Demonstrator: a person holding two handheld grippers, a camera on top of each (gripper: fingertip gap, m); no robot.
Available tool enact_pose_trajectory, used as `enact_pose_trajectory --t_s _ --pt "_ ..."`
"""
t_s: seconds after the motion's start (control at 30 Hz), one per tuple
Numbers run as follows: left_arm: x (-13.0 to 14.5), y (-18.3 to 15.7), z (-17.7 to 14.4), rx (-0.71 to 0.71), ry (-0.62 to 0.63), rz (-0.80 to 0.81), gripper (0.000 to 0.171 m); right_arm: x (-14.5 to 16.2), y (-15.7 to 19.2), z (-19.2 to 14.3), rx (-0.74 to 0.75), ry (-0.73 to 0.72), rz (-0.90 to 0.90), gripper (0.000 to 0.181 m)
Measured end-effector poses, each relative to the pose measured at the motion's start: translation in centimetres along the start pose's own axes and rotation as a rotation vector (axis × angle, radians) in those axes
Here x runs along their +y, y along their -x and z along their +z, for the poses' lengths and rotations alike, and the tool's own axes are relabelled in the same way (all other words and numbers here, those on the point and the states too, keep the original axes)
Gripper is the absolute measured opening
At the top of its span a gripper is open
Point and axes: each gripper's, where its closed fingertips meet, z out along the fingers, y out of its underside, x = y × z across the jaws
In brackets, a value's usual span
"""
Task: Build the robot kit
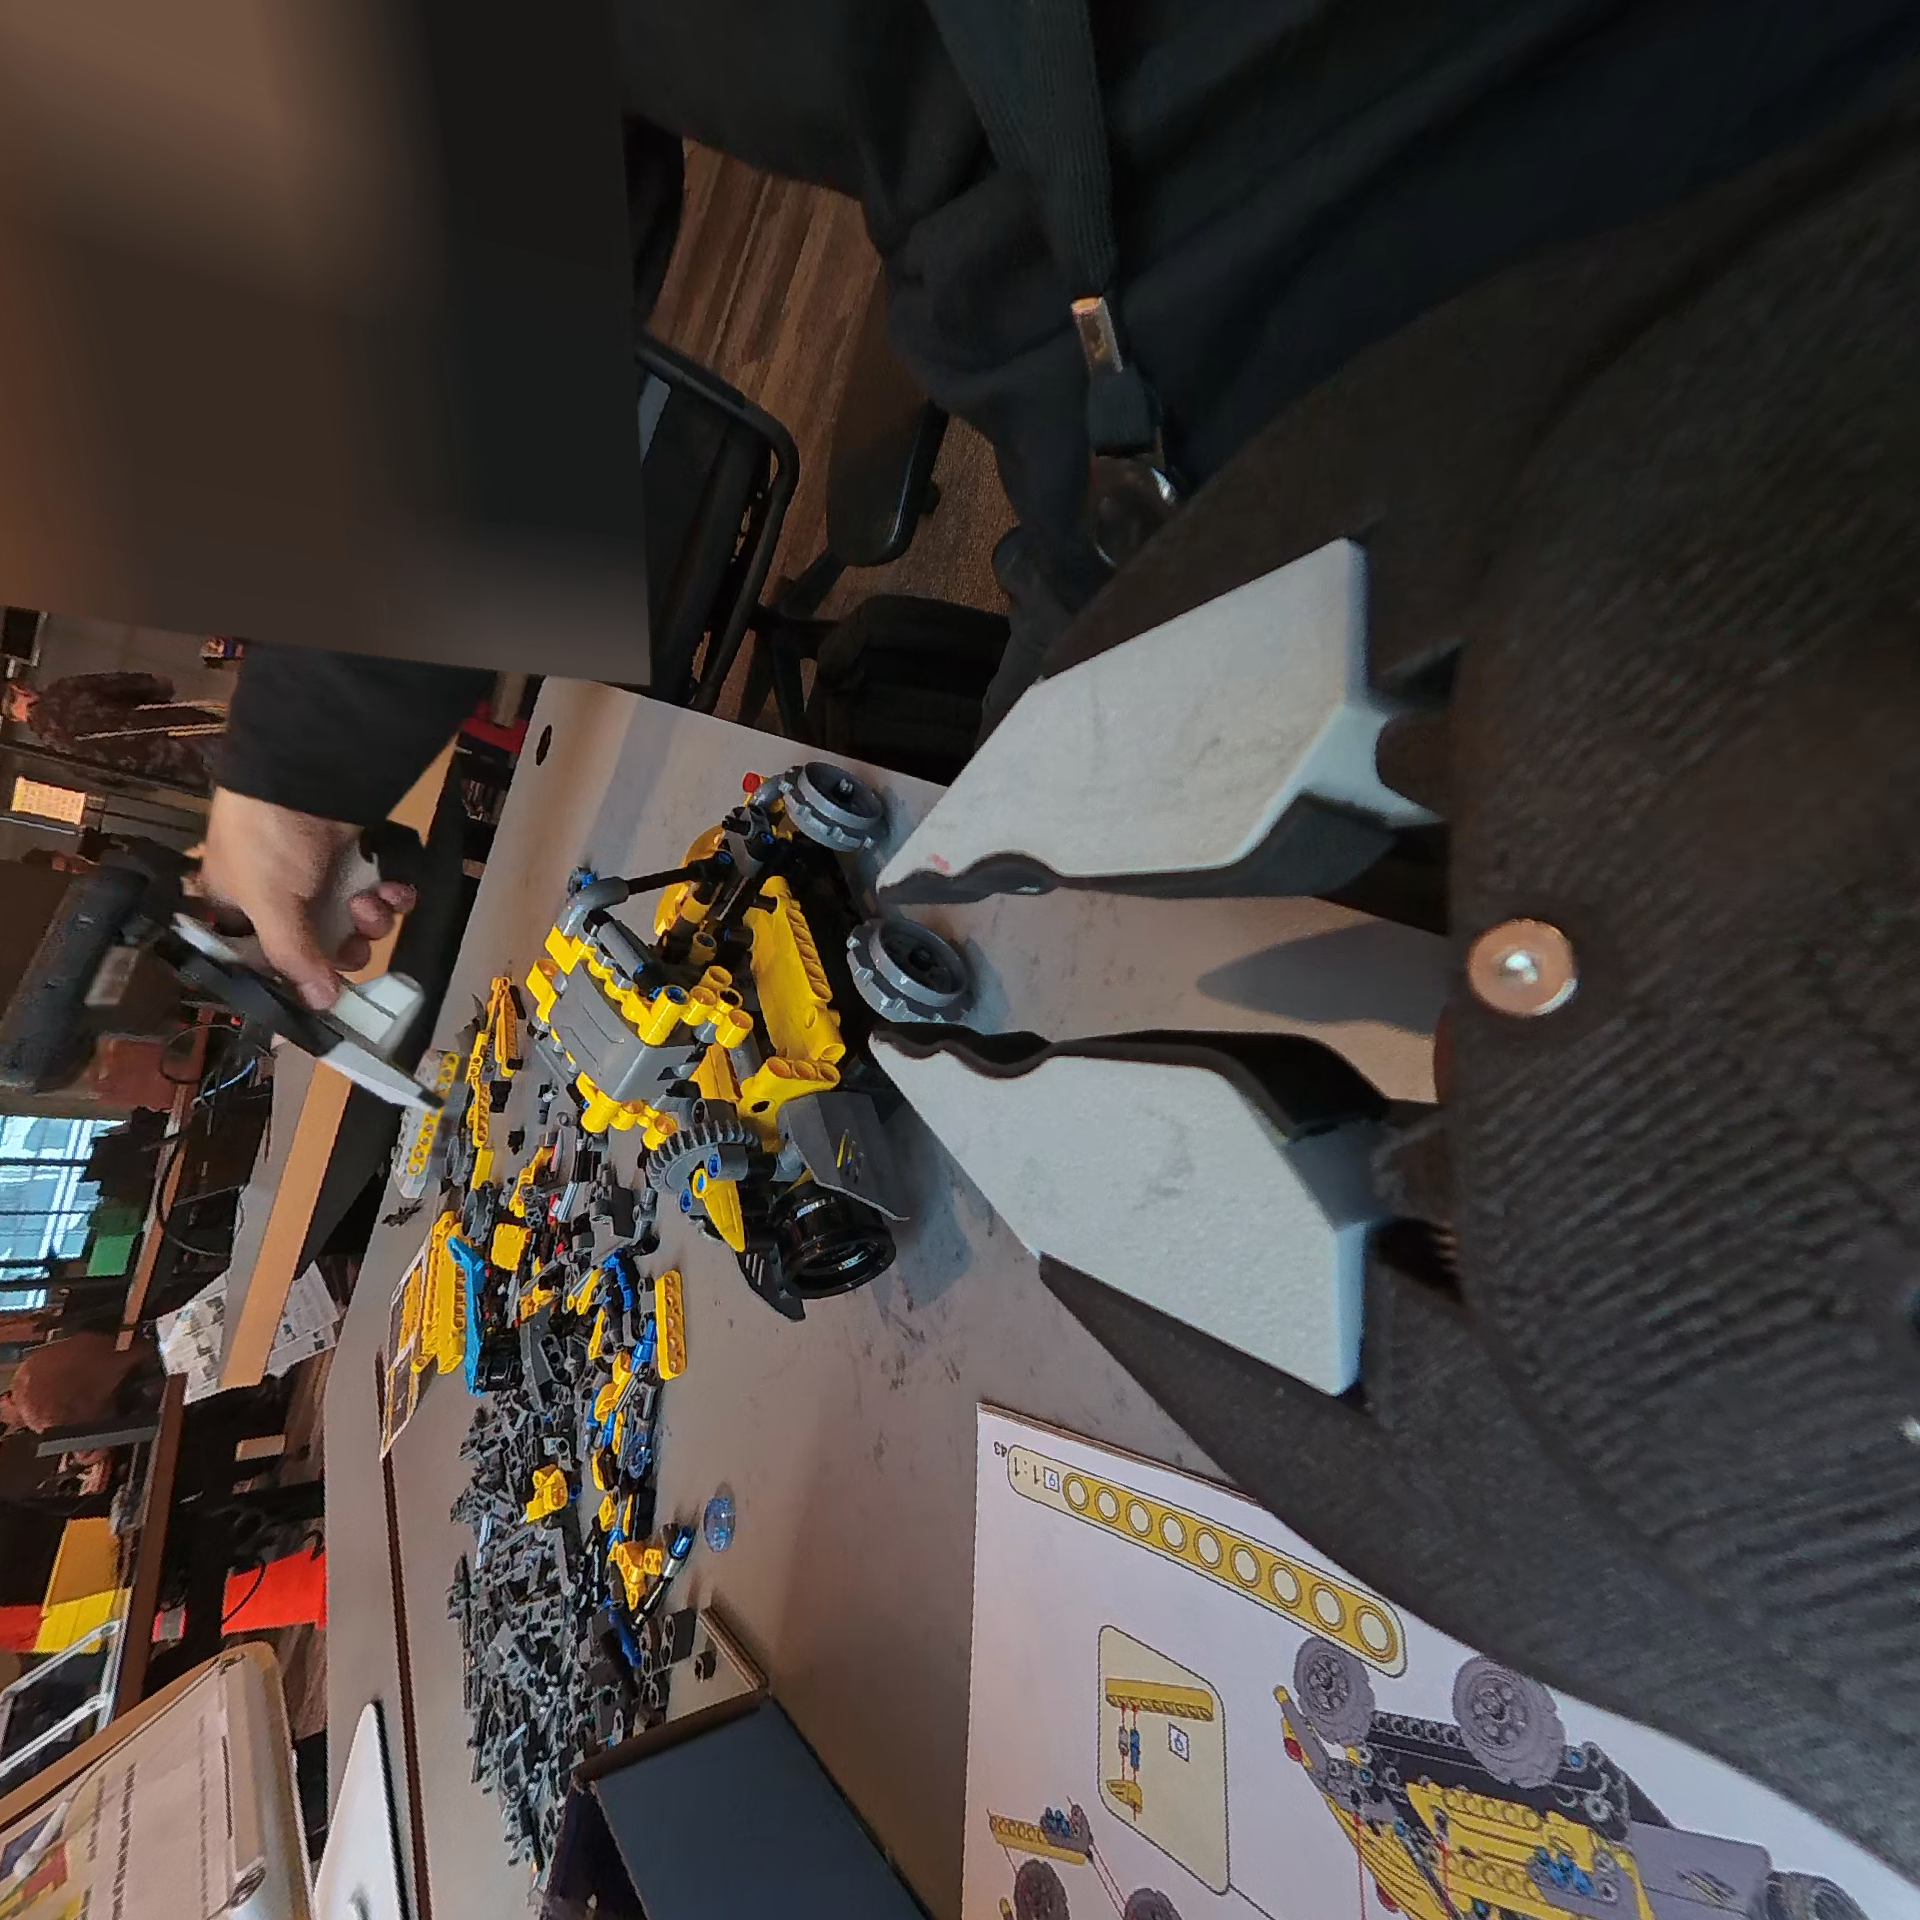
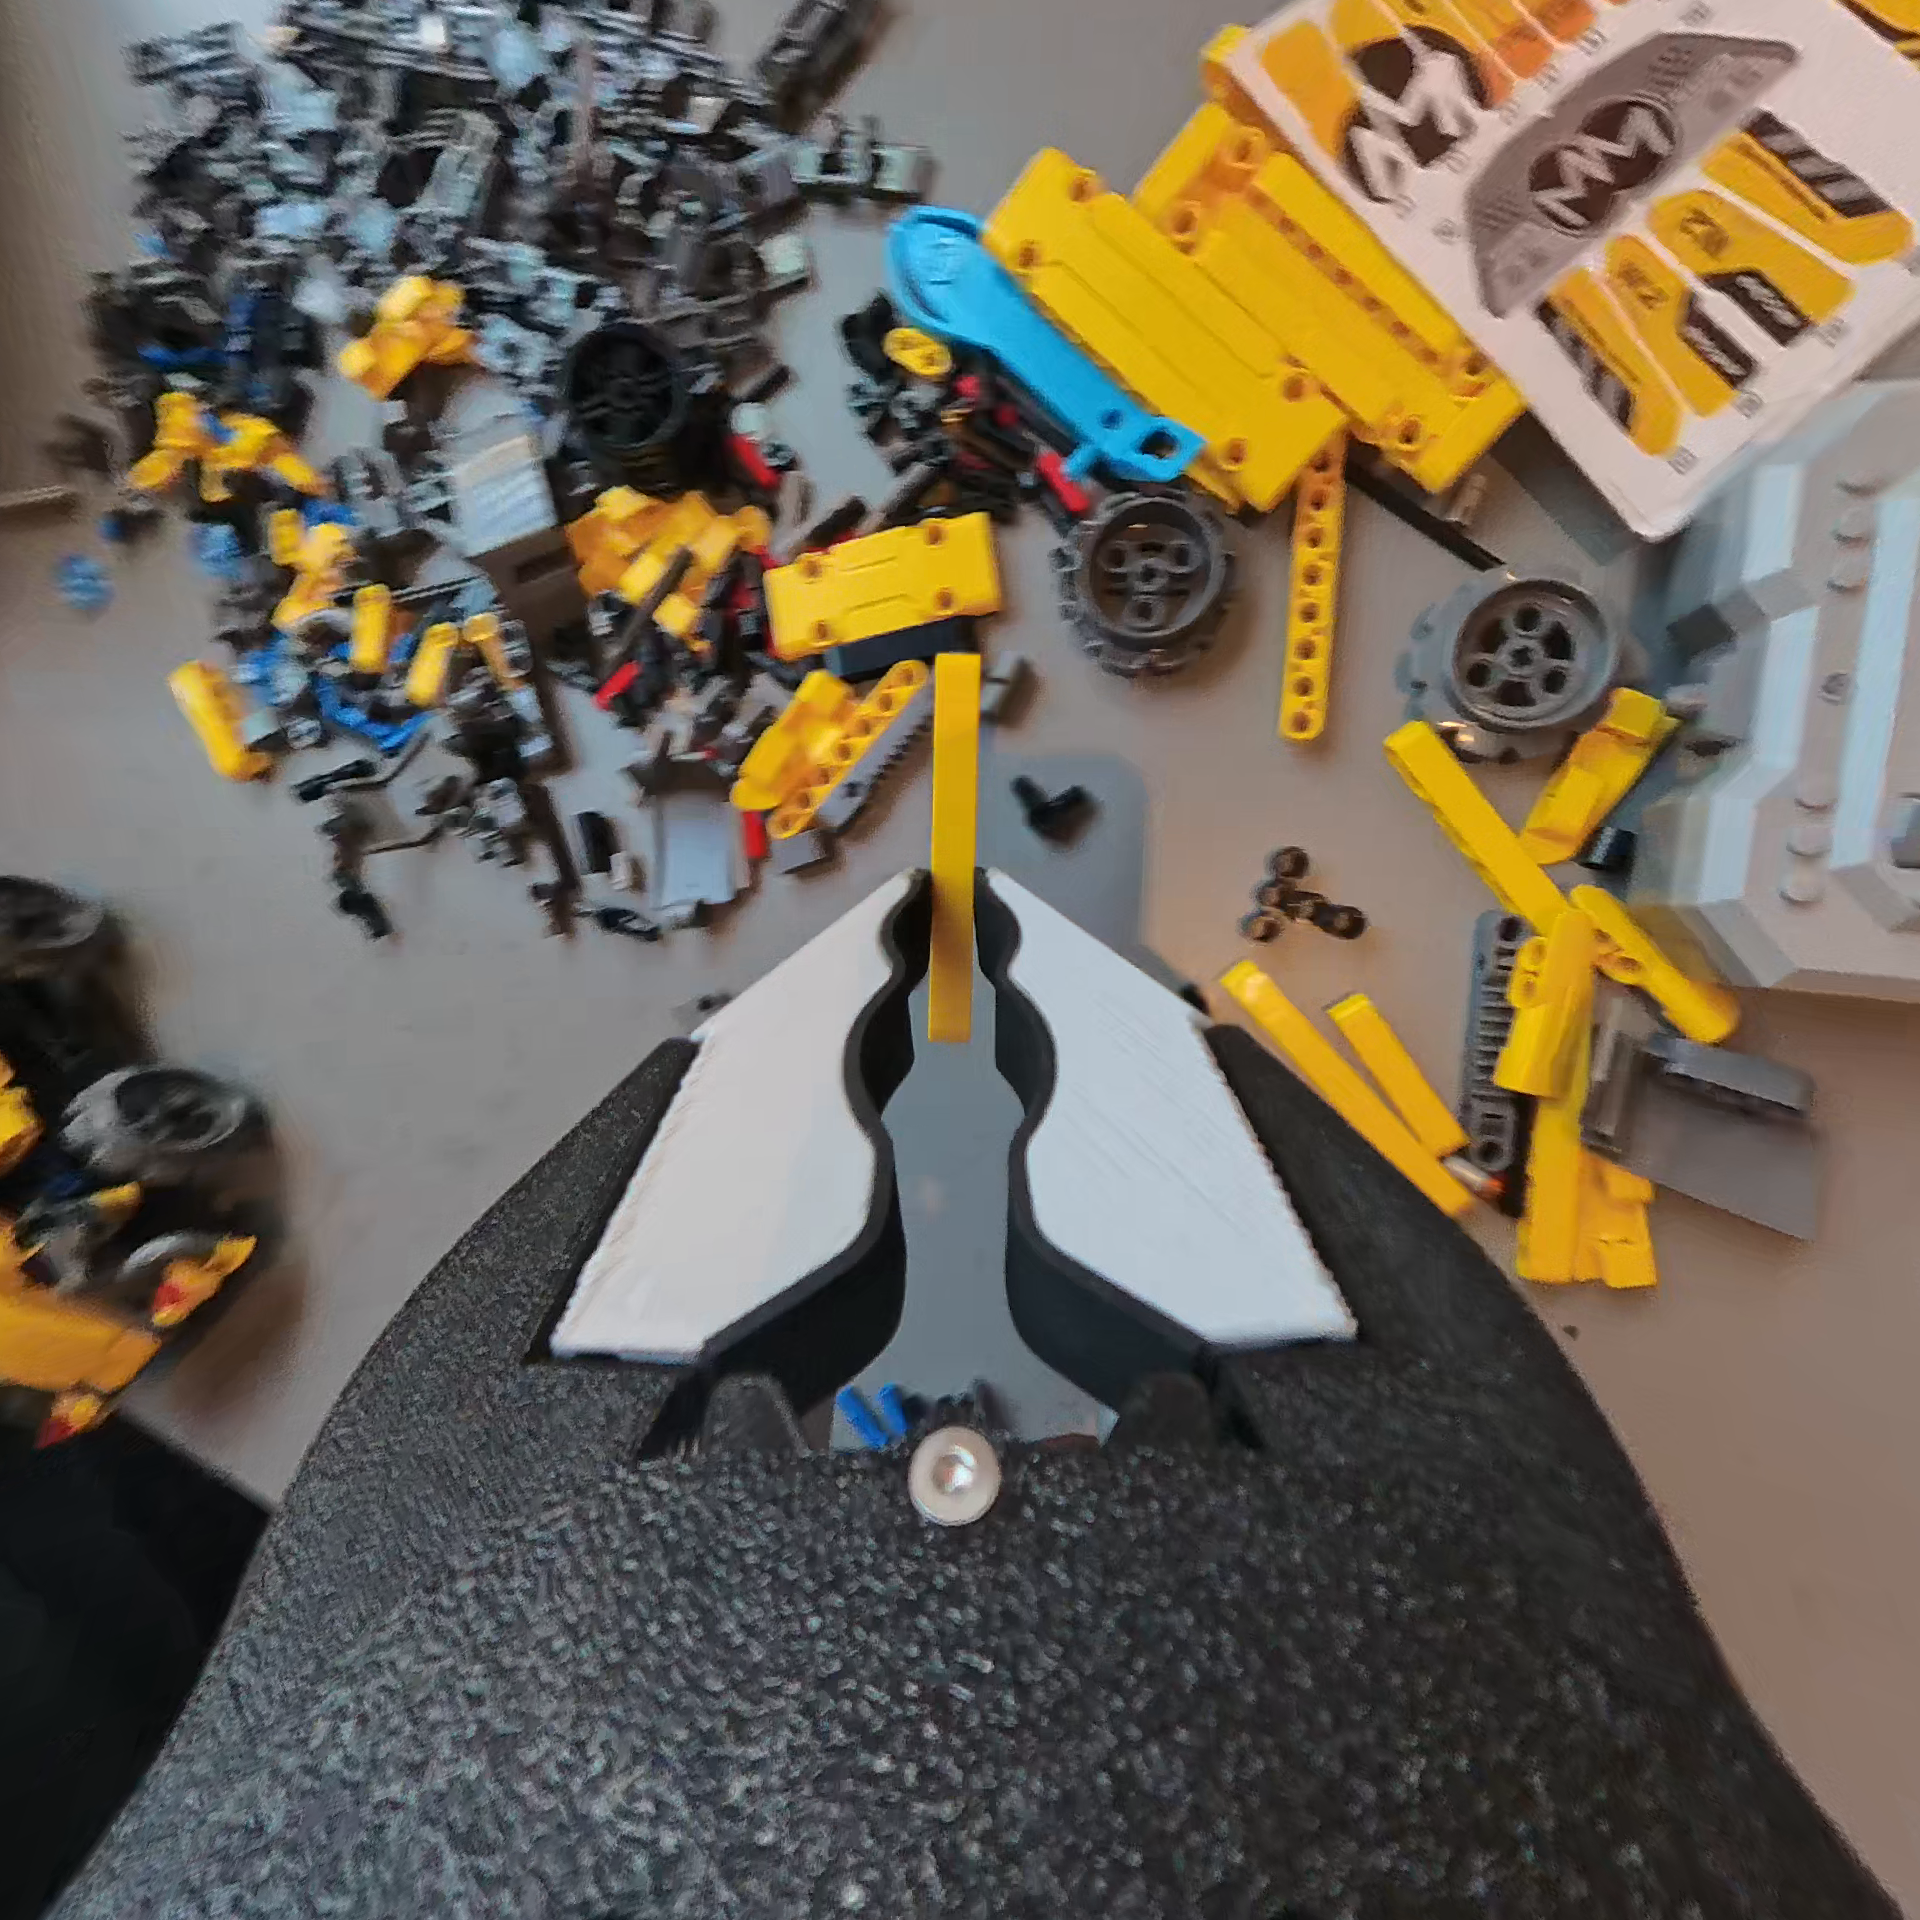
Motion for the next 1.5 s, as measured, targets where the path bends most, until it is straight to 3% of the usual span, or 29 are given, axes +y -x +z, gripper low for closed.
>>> enact_pose_trajectory --t_s 0.13,0.4,0.77,1.07,1.23,1.37,1.43,1.5 --pt "0.0 0.0 0.0 -0.003 0.004 0.001 0.020 1.5 6.0 -1.5 -0.181 0.033 -0.144 0.007" --pt "0.1 0.0 0.0 -0.007 0.003 0.011 0.020 7.8 13.5 -0.6 -0.258 0.146 -0.404 0.008" --pt "0.0 -0.1 0.0 0.000 0.000 0.011 0.020 13.8 17.0 2.0 -0.347 0.318 -0.621 0.008" --pt "0.0 -0.1 0.0 0.001 -0.001 0.011 0.020 12.3 14.0 1.8 -0.125 0.350 -0.811 0.014" --pt "0.1 -0.1 0.0 -0.001 0.003 0.009 0.020 11.1 13.7 0.5 -0.101 0.234 -0.753 0.014" --pt "0.2 0.0 0.1 -0.009 0.012 0.009 0.019 9.9 13.9 -1.0 -0.060 -0.037 -0.589 0.000" --pt "0.2 0.1 0.2 -0.013 0.017 0.010 0.019 10.4 15.0 -1.1 -0.118 -0.155 -0.471 0.000" --pt "0.3 0.1 0.3 -0.017 0.022 0.013 0.019 11.6 14.7 -0.4 -0.114 -0.172 -0.393 0.000"
